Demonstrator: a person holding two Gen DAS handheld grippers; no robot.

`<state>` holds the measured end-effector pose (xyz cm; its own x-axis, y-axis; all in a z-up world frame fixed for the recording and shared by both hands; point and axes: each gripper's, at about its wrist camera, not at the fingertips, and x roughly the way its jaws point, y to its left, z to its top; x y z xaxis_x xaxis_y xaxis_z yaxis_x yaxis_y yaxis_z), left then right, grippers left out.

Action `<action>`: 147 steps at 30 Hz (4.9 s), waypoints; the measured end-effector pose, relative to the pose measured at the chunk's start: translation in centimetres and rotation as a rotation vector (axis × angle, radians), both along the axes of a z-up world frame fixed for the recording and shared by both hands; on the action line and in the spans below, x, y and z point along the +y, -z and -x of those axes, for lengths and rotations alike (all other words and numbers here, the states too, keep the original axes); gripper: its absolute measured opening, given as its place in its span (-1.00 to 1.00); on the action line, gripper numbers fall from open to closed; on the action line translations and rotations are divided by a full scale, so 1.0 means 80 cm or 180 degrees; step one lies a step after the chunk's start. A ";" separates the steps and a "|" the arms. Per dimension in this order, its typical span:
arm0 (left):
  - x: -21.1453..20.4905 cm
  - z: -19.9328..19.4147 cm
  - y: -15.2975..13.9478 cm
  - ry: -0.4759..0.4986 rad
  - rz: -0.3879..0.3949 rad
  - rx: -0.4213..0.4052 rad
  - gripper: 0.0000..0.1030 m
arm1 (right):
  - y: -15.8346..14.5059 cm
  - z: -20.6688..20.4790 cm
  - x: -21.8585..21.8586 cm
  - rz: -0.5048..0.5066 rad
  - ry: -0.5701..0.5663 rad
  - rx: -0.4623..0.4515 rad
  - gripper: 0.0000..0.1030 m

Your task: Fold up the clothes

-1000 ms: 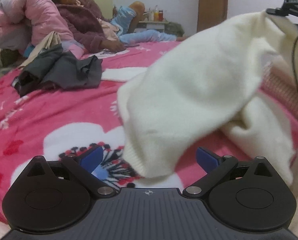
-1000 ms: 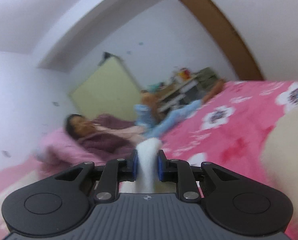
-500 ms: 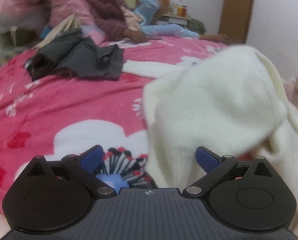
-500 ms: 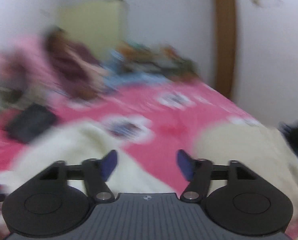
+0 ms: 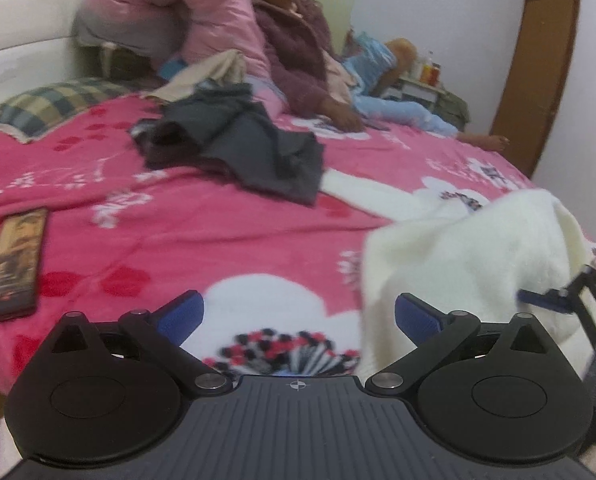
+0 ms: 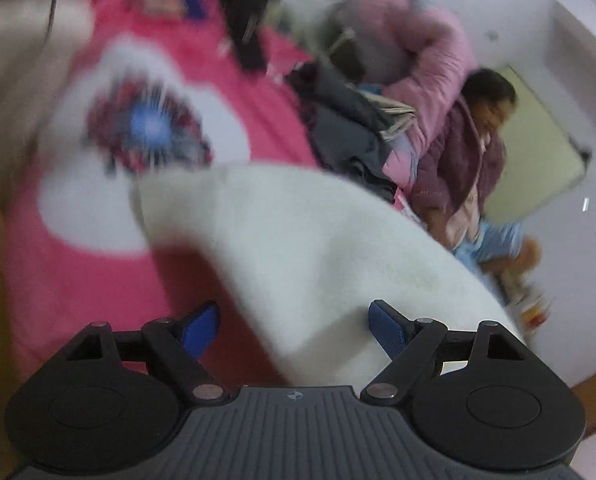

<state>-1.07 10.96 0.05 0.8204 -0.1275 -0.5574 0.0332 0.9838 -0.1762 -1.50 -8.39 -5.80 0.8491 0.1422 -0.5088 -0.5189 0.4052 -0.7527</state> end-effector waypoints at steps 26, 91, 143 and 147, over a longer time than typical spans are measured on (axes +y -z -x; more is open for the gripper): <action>-0.165 -0.031 -0.001 0.1256 -0.0651 -0.1160 0.85 | -0.309 0.032 -0.309 -0.3832 0.1472 -0.0971 -0.79; -0.082 0.074 -0.362 -0.0240 -0.0756 -0.3887 -0.84 | -0.432 0.216 -0.319 -0.4799 0.0098 -0.2036 -0.79; -0.158 -0.287 0.073 0.0622 -0.1297 -0.0170 0.57 | -0.032 -0.340 -0.237 -0.3730 0.2294 0.1889 -0.29; -0.154 -0.298 0.092 0.0567 -0.1172 -0.0108 0.60 | -0.007 -0.376 -0.216 -0.3264 0.2554 0.2055 -0.37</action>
